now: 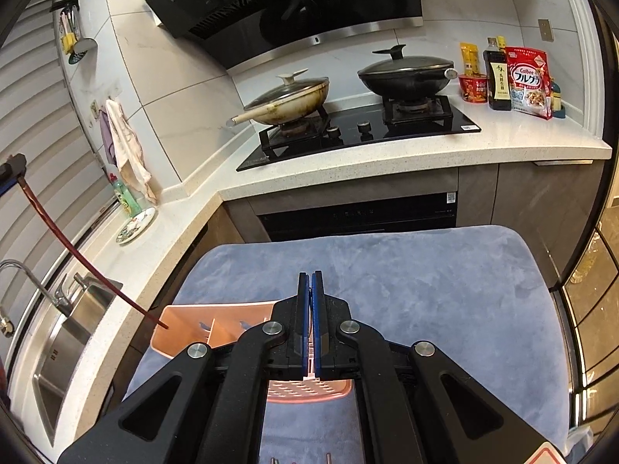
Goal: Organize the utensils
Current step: 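Lift and carry the chopstick and spoon with both tools over the pink holder, then open both tools to drop the chopstick and spoon into the holder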
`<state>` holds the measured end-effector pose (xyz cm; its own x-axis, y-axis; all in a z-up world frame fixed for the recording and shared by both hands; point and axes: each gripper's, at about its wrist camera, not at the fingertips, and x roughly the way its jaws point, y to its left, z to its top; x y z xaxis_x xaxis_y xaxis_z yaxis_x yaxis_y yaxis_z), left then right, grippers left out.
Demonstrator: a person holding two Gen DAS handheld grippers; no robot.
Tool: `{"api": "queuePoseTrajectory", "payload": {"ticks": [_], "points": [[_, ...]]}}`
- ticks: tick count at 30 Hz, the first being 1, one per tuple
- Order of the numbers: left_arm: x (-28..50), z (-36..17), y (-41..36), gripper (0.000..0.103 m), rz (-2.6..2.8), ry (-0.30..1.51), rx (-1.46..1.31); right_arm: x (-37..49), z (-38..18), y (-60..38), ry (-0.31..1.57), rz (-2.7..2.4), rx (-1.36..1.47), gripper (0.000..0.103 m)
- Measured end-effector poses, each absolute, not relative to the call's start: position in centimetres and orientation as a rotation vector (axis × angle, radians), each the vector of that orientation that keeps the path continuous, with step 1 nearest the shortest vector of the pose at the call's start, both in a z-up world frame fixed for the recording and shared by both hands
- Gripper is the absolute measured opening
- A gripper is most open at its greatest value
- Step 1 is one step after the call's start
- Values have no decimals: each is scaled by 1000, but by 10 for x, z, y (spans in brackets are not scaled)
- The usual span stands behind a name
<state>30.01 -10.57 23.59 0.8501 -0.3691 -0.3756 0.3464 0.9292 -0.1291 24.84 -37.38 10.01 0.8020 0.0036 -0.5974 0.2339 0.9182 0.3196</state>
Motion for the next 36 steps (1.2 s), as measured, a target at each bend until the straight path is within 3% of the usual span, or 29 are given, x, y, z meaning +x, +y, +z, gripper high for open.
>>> {"api": "queuePoseTrajectory", "payload": {"ticks": [9, 12, 14, 16, 22, 36], "points": [[319, 180, -111, 7, -360, 522, -30, 258, 76, -369, 677, -119, 377, 3], [319, 172, -107, 9, -363, 544, -44, 254, 78, -367, 667, -131, 363, 10], [317, 170, -104, 25, -351, 548, -51, 249, 83, -367, 655, -134, 359, 20], [313, 171, -99, 34, -339, 546, -59, 243, 88, -367, 641, -137, 359, 29], [293, 175, -86, 51, -305, 540, -49, 217, 103, -364, 610, -140, 360, 41], [211, 156, -59, 58, -256, 554, 28, 130, 100, -324, 622, -113, 282, 49]]}}
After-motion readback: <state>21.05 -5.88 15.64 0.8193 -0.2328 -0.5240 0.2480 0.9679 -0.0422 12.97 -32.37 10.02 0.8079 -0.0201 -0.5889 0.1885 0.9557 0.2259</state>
